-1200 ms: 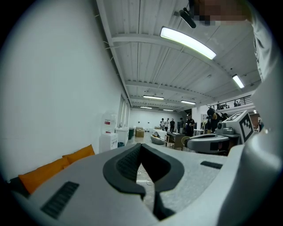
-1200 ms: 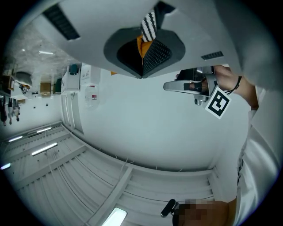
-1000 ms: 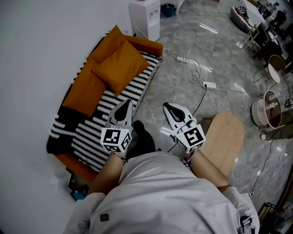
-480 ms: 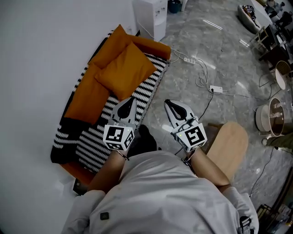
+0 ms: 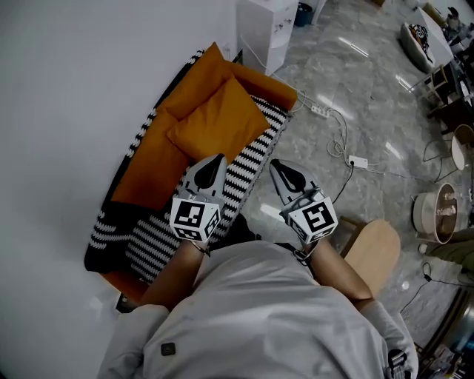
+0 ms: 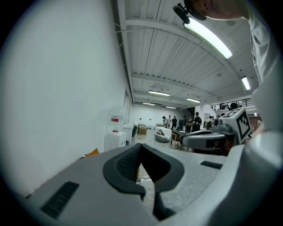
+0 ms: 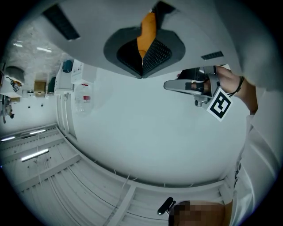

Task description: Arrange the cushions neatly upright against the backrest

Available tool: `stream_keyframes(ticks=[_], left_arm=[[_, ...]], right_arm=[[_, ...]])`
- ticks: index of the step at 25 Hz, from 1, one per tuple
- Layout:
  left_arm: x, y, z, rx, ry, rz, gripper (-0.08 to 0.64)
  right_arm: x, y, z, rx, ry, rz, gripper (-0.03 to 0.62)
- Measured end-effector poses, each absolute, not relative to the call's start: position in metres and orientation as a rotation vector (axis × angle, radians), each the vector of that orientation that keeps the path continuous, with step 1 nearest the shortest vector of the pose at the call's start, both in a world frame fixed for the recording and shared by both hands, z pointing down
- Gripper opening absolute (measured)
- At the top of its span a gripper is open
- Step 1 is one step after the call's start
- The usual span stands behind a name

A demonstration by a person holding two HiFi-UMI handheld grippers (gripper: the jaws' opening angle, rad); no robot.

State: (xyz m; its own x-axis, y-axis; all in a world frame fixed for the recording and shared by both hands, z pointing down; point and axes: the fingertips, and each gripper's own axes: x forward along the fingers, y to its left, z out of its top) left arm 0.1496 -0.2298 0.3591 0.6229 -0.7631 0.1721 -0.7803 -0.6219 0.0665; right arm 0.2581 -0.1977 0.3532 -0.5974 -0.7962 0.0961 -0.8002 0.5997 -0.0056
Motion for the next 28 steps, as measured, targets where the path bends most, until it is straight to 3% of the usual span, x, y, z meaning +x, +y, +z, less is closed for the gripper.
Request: stream_keyframes(ticks=[18,28], left_arm=[[0.053,-0.300,0.358,2.582,-1.533,0.153,0.009],[0.030,-0.389,0.373,2.404,-1.727,0.182,0.009]], right_arm=[[0.170,-0.311,0.366,1.043,-2.835,0.087,0.026],[0.129,-0.428,0.390,0.708,-2.892,0.126,0.026]])
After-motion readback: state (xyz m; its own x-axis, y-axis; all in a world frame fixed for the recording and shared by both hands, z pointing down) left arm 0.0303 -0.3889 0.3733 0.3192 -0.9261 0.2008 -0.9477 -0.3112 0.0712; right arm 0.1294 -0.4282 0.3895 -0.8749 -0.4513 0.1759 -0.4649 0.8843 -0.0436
